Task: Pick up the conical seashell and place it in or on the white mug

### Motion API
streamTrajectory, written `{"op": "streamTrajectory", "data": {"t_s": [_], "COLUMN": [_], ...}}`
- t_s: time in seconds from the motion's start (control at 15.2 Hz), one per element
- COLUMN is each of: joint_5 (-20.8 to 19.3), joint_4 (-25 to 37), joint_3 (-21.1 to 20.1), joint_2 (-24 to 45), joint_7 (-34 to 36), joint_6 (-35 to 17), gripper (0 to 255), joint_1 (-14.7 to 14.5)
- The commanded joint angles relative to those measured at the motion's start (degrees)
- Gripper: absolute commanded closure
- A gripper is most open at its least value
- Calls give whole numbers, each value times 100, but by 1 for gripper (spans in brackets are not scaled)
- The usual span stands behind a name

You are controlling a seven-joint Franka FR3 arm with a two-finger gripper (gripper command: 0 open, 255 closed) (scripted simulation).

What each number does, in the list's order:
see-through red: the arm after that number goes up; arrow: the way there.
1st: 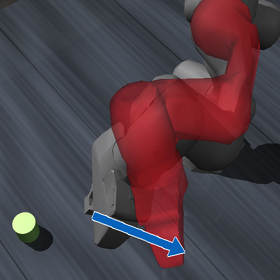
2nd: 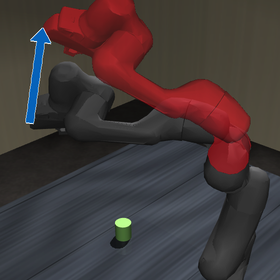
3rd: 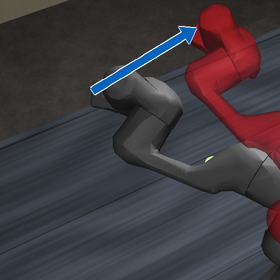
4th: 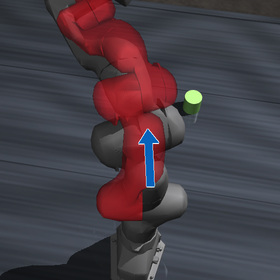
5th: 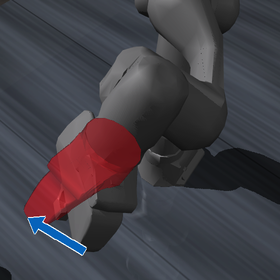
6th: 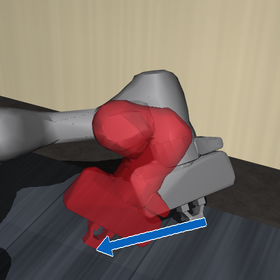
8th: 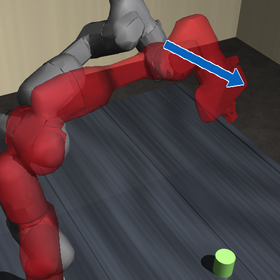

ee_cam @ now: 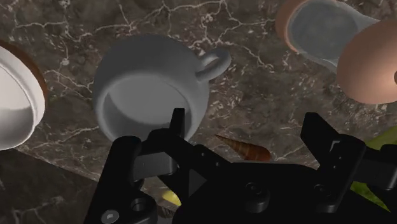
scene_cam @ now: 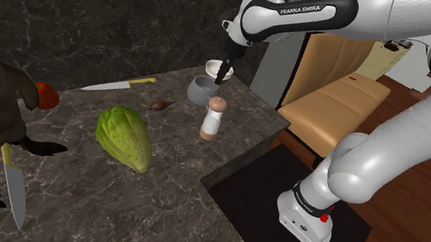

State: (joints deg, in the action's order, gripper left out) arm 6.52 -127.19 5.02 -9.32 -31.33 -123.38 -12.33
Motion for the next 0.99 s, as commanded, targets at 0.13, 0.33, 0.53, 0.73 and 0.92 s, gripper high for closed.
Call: {"op": "streamTrajectory", "data": {"t_s": [0.13,0.33,0.53,0.73,0.92], "joint_5": [178,285,356,386,374], "joint_4": [526,920,1345,1799,2280], "joint_3": [-82,-186,-314,-454,-599], "joint_2": [803,1368,1920,2460,2990], "joint_7": [-544,-914,-1253,-1560,-1835], "joint_6": [-276,-445,-573,-662,-718], "gripper": [0,0,0,0,0], "joint_1": [-173,-272,-356,-436,-521]}}
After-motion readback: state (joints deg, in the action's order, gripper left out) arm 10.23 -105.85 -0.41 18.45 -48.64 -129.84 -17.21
